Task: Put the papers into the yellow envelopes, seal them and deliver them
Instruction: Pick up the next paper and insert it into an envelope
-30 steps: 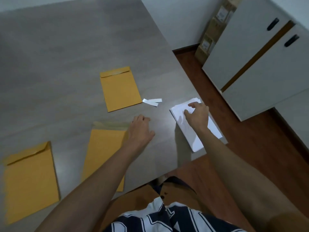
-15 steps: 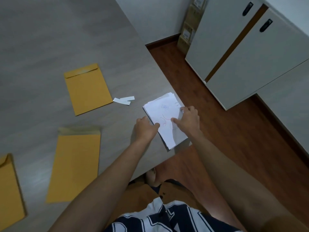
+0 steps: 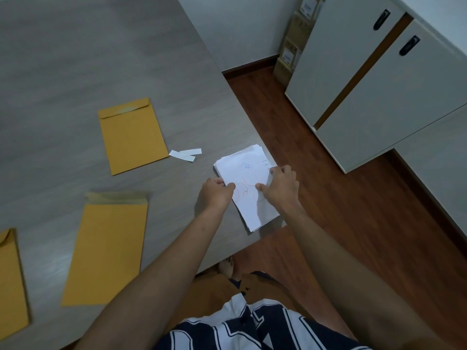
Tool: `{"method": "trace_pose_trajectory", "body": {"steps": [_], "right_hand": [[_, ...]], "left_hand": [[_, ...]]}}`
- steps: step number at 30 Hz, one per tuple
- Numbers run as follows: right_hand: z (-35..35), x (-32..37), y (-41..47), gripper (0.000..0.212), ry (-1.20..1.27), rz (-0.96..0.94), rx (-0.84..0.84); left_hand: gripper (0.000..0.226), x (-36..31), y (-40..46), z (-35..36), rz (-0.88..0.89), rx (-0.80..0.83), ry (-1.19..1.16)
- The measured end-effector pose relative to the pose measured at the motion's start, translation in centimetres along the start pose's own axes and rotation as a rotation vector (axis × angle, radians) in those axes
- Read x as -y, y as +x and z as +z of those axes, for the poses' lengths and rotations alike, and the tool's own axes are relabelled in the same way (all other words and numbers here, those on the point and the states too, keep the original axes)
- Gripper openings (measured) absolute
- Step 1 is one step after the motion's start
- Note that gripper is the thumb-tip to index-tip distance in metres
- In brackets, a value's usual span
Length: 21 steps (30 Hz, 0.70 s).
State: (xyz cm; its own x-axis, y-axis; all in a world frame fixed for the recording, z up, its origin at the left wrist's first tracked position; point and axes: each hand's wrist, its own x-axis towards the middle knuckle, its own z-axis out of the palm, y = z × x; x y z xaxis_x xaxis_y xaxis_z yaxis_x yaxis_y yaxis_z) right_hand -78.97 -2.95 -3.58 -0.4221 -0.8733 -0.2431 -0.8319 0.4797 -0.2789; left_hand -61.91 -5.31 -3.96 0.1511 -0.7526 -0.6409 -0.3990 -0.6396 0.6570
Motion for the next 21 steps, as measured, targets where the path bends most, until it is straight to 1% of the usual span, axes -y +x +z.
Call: {"method": "trace_pose_trajectory", "body": {"steps": [4, 7, 10, 12, 13, 14, 15, 17, 21], "right_hand": [[-0.1, 0.0, 0.0, 0.066, -0.012, -0.004, 0.002], [-0.1, -0.1, 0.0, 0.066, -0.009, -0.004, 0.0], [-0.1, -0.1, -0.1, 0.066, -0.008, -0.005, -0.003], [-0.1, -0.1, -0.1, 0.066, -0.012, -0.001, -0.011], [-0.1, -0.1, -0.1, 0.067, -0.01, 0.001, -0.011], [0.0, -0.2, -0.1, 0.067, -0.006, 0.003, -0.007], [0.0, -0.2, -0.1, 0.067, 0.002, 0.006, -0.001], [-0.1, -0.4, -0.2, 0.064, 0.036, 0.02, 0.002], [-0.5, -0.7, -0.4, 0.053, 0.194, 0.074, -0.079]], "left_hand": [[0.02, -0.5, -0.1, 0.2, 0.013, -0.02, -0.014], [0.02, -0.7, 0.0, 0.5, 0.042, -0.033, 0.006], [0.019, -0.9, 0.1, 1.0, 0.097, -0.008, 0.031], [0.013, -1.2, 0.2, 1.3, 0.134, 0.034, 0.042], [0.006, -1.3, 0.2, 1.3, 0.149, 0.053, 0.056], [0.007, -1.4, 0.3, 1.4, 0.153, 0.065, 0.069], [0.017, -1.5, 0.4, 1.4, 0.144, 0.071, 0.08], [0.023, -1.3, 0.9, 1.3, 0.135, 0.07, 0.078], [0.01, -1.7, 0.9, 0.3, 0.138, 0.055, -0.018]]}}
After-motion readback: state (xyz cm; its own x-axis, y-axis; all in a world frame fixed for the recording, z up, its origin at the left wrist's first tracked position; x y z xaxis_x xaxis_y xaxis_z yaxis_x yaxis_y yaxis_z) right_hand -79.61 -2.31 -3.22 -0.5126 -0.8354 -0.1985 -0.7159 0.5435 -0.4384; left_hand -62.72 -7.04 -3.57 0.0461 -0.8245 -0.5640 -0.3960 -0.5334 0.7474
